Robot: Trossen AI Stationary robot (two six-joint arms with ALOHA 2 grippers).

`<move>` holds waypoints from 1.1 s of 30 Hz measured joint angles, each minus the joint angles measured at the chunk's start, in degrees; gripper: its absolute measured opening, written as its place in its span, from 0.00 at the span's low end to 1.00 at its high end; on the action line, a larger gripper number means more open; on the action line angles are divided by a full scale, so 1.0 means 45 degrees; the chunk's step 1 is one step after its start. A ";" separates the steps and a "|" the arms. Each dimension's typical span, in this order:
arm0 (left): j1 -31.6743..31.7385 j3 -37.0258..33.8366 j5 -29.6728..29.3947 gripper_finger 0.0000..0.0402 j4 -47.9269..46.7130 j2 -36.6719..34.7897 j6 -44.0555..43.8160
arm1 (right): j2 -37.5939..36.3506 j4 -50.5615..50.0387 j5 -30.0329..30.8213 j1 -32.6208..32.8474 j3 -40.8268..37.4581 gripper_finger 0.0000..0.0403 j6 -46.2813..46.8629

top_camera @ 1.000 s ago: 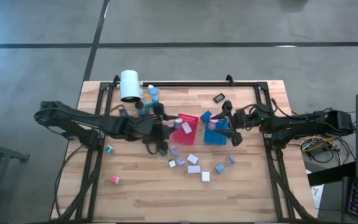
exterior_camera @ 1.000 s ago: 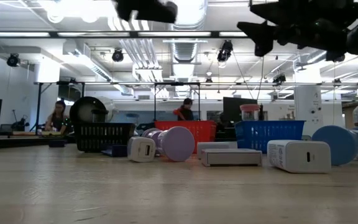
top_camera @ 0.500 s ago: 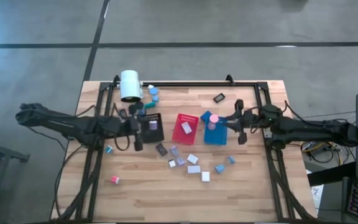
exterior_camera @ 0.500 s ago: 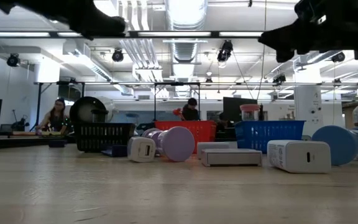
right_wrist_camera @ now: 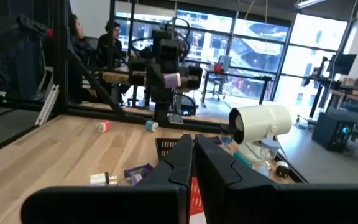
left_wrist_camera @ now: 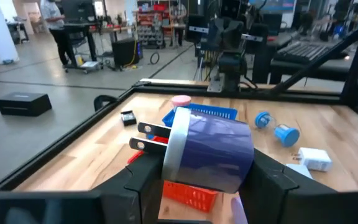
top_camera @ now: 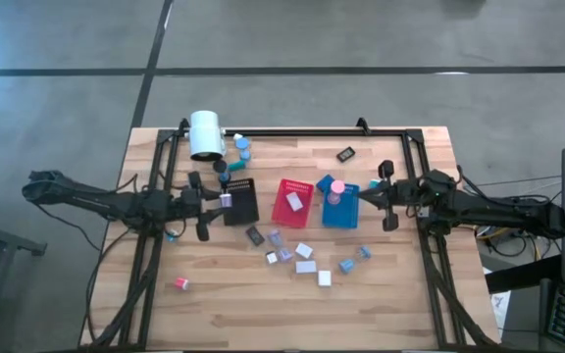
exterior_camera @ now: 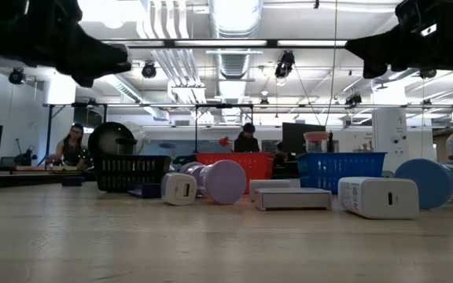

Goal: Pick & Place Office items
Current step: Put the violet charger adapter into the black bin

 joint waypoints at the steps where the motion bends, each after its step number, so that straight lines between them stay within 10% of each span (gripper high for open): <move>1: 0.0004 -0.0202 0.0001 0.42 0.0063 -0.0172 -0.0044 | -0.0085 0.0000 -0.0003 0.0000 -0.0045 0.03 0.0006; 33: 0.0004 -0.2213 0.0424 0.42 0.0718 -0.1367 -0.1322 | -0.0228 -0.0023 0.0012 0.0000 -0.0079 0.03 0.0121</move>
